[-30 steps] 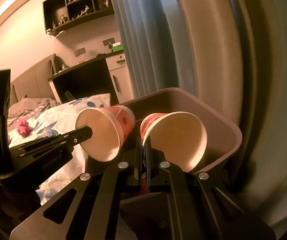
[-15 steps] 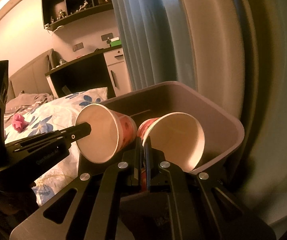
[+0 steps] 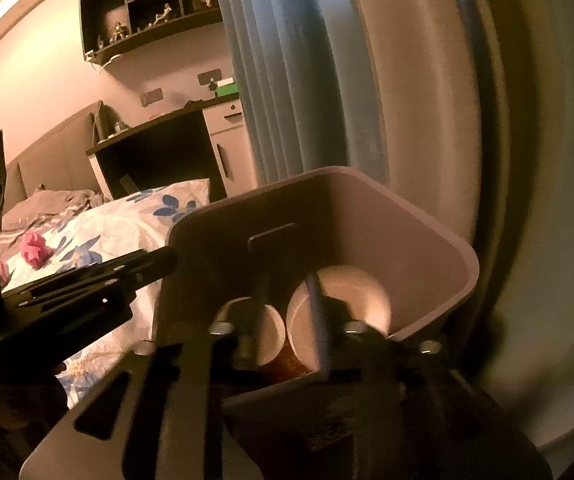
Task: Collect trash
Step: 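Lower both cups into the bin and open both tools, then move both tools back over the red wrapper and pink bag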
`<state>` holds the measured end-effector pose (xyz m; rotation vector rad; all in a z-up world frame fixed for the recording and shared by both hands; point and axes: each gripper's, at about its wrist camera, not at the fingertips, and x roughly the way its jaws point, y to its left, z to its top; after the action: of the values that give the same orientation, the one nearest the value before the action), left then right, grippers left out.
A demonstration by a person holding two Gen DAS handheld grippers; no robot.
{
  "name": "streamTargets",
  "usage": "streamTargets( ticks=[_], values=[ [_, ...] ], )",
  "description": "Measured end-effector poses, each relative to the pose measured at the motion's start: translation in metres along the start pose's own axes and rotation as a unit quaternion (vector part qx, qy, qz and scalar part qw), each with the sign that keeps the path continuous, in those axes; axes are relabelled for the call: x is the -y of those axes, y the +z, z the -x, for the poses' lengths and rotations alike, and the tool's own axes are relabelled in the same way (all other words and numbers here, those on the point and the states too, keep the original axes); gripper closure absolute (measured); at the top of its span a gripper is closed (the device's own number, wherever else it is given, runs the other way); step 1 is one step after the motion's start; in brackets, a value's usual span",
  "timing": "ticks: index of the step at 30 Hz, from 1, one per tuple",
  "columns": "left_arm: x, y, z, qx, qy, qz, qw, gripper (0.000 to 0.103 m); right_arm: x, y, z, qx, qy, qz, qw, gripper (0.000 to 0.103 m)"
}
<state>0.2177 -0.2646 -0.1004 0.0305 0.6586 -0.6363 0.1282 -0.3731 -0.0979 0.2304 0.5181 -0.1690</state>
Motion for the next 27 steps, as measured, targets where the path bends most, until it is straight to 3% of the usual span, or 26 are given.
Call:
streamTargets(
  ticks=[5, 8, 10, 16, 22, 27],
  values=[
    [-0.012, -0.001, 0.023, 0.029, 0.020, 0.015, 0.9993, 0.027, 0.001, 0.003, 0.007, 0.010, 0.002, -0.003, 1.000, 0.067],
    [-0.022, -0.005, 0.045, 0.053, 0.049, 0.022, 0.9971, 0.014, -0.002, 0.005, 0.018, 0.027, 0.003, -0.004, 1.000, 0.055],
    [-0.029, -0.008, 0.058, 0.063, 0.067, 0.027, 0.9954, 0.010, -0.005, 0.007, 0.027, 0.041, 0.004, -0.006, 0.999, 0.041],
    [-0.062, -0.021, 0.102, 0.082, 0.139, 0.041, 0.9860, 0.006, -0.015, 0.009, 0.049, 0.075, 0.005, -0.011, 0.997, 0.018],
    [-0.105, -0.034, 0.144, 0.090, 0.203, 0.080, 0.9718, 0.006, -0.045, 0.006, 0.055, 0.077, 0.025, 0.007, 0.997, 0.014],
    [-0.142, -0.051, 0.182, 0.100, 0.263, 0.112, 0.9530, 0.006, -0.077, 0.003, 0.057, 0.069, 0.054, 0.024, 0.996, 0.013]
  ],
)
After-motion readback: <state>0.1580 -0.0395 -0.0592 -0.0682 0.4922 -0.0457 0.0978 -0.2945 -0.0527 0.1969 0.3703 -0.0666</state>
